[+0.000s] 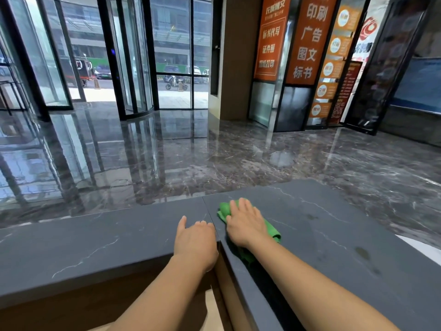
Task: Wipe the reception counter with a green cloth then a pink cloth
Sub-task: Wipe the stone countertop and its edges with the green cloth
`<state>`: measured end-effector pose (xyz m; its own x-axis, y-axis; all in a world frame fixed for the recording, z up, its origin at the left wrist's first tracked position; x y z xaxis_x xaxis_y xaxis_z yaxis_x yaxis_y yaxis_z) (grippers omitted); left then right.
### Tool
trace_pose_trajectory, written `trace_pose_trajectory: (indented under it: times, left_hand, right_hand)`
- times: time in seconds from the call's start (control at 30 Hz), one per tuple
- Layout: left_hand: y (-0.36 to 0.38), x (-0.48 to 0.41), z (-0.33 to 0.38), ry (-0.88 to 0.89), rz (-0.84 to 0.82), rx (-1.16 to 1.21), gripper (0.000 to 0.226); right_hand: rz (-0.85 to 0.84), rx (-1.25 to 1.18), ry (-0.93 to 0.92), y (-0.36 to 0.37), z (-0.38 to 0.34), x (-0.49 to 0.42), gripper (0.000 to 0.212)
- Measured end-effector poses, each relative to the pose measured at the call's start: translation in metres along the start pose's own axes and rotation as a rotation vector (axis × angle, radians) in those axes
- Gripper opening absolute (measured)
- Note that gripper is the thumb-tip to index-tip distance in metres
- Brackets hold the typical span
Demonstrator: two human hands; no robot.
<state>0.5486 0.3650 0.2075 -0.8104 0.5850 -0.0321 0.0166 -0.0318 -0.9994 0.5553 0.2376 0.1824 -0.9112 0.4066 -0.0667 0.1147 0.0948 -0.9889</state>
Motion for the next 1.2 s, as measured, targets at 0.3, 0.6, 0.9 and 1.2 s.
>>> trace_pose_trajectory:
  times: [0.3, 0.6, 0.9, 1.2]
  left_hand:
    - [0.000, -0.002, -0.002, -0.046, -0.006, -0.032, 0.050]
    - [0.002, 0.020, -0.003, -0.019, 0.067, 0.113, 0.056]
    - [-0.013, 0.077, 0.016, 0.005, 0.140, 0.262, 0.068]
    - [-0.025, 0.127, 0.030, -0.005, 0.155, 0.272, 0.068]
  right_hand:
    - [-0.119, 0.012, -0.227, 0.000, -0.006, -0.069, 0.055]
    - [-0.096, 0.067, 0.123, -0.011, 0.135, -0.035, 0.058]
    - [-0.138, 0.027, -0.143, -0.006, 0.019, 0.078, 0.057]
    - [-0.173, 0.014, -0.220, -0.015, 0.017, 0.111, 0.057]
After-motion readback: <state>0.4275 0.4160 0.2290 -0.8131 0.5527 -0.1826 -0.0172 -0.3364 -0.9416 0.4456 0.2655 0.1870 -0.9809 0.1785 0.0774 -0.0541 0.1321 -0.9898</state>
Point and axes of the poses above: each hand's wrist, its own x-axis away from the middle knuckle, its own y-axis out of the palm, z = x × y, the point moved 8 cm from there along -x, towards the middle knuckle, and after that the axes turned 4 degrees about z, right-handed, at the moved point
